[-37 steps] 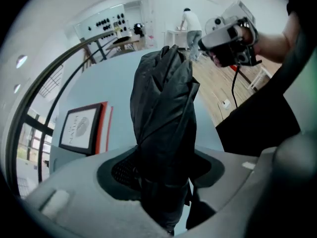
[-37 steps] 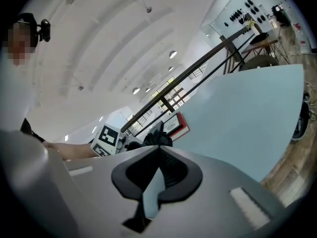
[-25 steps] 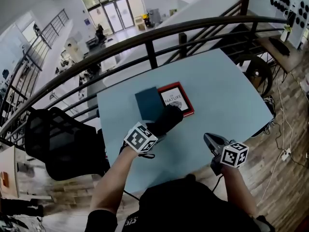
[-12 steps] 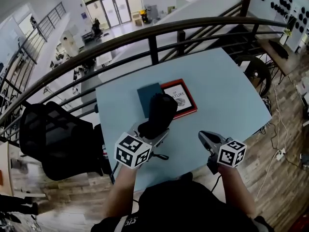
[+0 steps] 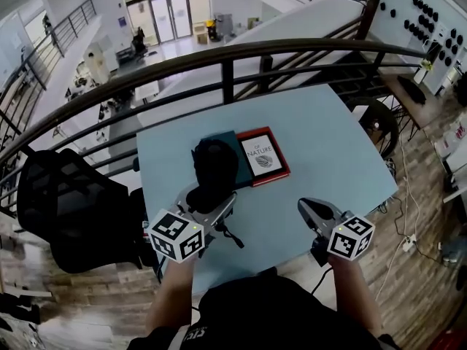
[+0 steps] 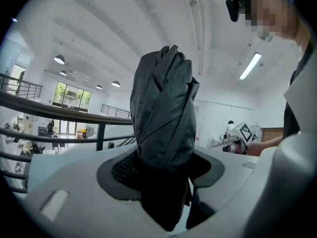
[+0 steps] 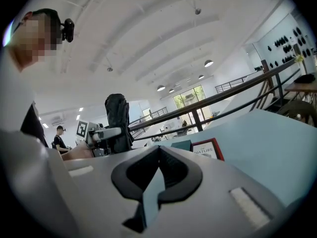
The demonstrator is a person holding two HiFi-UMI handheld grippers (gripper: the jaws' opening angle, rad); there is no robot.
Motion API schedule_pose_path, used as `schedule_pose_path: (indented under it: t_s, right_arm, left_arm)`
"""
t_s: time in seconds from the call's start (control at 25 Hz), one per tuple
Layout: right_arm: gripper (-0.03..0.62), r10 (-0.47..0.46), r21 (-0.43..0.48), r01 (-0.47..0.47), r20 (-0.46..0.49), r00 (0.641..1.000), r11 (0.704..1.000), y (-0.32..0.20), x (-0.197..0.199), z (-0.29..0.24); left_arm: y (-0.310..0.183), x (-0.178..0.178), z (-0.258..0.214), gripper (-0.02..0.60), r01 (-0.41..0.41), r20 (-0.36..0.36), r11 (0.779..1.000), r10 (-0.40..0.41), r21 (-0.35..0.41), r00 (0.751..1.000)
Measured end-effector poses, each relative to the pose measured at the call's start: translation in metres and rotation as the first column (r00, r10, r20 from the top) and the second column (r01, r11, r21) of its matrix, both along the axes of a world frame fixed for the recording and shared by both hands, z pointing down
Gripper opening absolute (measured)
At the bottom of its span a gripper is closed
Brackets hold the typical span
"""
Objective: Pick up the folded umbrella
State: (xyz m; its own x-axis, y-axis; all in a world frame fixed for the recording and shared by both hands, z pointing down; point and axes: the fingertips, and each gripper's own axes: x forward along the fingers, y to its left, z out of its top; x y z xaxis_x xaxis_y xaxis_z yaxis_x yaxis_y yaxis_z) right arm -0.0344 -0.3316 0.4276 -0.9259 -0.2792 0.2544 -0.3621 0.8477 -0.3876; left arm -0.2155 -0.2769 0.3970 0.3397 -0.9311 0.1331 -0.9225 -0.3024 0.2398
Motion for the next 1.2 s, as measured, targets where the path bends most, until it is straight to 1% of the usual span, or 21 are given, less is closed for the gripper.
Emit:
schedule_pose_path:
  t_s: [0.2, 0.28, 0.36, 0.48, 0.6, 0.72, 0.84, 1.04, 1.2]
  right_arm:
    - [0.002, -0.004, 0.054, 0.000, 0.065, 0.998, 0.999, 0.007, 0.005, -0.027]
    - [0.000, -0.004, 0.095, -0.004, 0.085, 0.996, 0.995, 0.010, 0.007, -0.035]
    - [0.000, 0.011, 0.152, -0.025, 0.093, 0.996, 0.988, 0.010, 0.006, -0.043]
    - [0.000, 0.039, 0.229, -0.062, 0.106, 0.994, 0.971, 0.012, 0.004, -0.055]
    - [0.000, 0.040, 0.278, -0.071, 0.115, 0.993, 0.958, 0.018, 0.004, -0.058]
    - [-0.002, 0.037, 0.315, -0.067, 0.098, 0.994, 0.947, 0.022, 0.008, -0.055]
    - [-0.002, 0.036, 0.309, -0.062, 0.088, 0.995, 0.949, 0.022, 0.010, -0.049]
    - [-0.002, 0.050, 0.269, -0.076, 0.102, 0.993, 0.960, 0.019, 0.015, -0.047]
    - [-0.002, 0.055, 0.265, -0.083, 0.113, 0.992, 0.961, 0.019, 0.022, -0.052]
  left_arm:
    - [0.008, -0.006, -0.033, 0.265, 0.020, -0.032, 0.993, -0.016, 0.118, 0.999]
    - [0.012, -0.004, -0.044, 0.267, 0.027, -0.051, 0.987, -0.019, 0.159, 0.999]
    - [0.014, -0.005, -0.053, 0.267, 0.034, -0.048, 0.983, -0.026, 0.181, 0.999]
    - [0.013, -0.005, -0.055, 0.267, 0.040, -0.001, 0.984, -0.040, 0.174, 0.999]
    - [0.013, 0.001, -0.048, 0.267, 0.035, 0.048, 0.987, -0.043, 0.157, 0.998]
    - [0.012, 0.011, -0.043, 0.267, 0.019, 0.057, 0.989, -0.028, 0.143, 0.998]
    - [0.010, 0.016, -0.038, 0.267, 0.007, 0.052, 0.991, -0.014, 0.132, 0.999]
    - [0.010, 0.018, -0.034, 0.267, 0.000, 0.066, 0.994, -0.008, 0.113, 0.998]
    - [0.012, 0.017, -0.032, 0.267, 0.007, 0.058, 0.995, -0.013, 0.102, 0.998]
